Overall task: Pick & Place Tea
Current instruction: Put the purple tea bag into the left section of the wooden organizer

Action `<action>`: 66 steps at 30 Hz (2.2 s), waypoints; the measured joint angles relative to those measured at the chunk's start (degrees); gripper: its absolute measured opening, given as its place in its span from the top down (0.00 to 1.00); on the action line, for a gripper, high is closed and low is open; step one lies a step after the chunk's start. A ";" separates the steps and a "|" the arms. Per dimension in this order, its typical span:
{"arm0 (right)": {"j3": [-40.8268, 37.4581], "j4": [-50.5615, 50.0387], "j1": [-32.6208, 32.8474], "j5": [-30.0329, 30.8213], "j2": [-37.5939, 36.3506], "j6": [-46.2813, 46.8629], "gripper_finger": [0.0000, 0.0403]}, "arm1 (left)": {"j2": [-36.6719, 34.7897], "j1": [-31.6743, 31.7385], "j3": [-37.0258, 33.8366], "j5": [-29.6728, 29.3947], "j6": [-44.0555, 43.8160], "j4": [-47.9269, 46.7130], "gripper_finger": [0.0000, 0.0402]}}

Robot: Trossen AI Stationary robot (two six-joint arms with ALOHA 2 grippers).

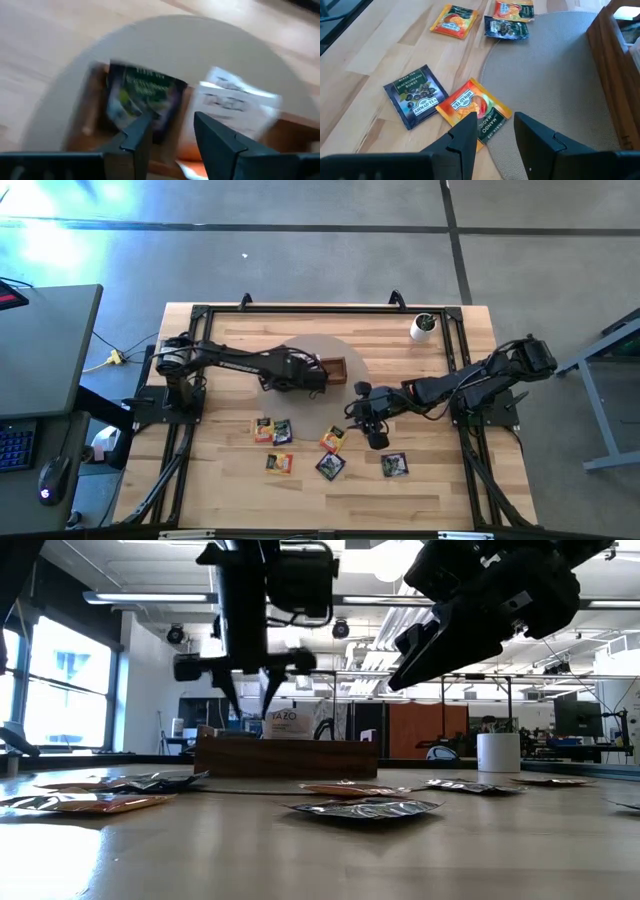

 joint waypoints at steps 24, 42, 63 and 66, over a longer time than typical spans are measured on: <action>-0.02 -4.79 -0.02 5.51 0.27 6.69 0.69 | -2.62 -11.15 28.57 -8.26 36.72 -29.97 0.70; 0.00 -13.51 7.12 9.68 0.39 18.06 0.69 | -16.33 -16.91 13.84 -5.48 46.45 -30.55 0.70; 2.25 -33.44 16.75 6.23 0.39 35.45 0.69 | -20.85 -17.37 -19.67 10.53 57.85 24.85 0.70; 2.25 -33.44 18.80 5.89 0.39 29.42 0.69 | -20.13 -17.81 -21.36 14.87 65.21 39.87 0.70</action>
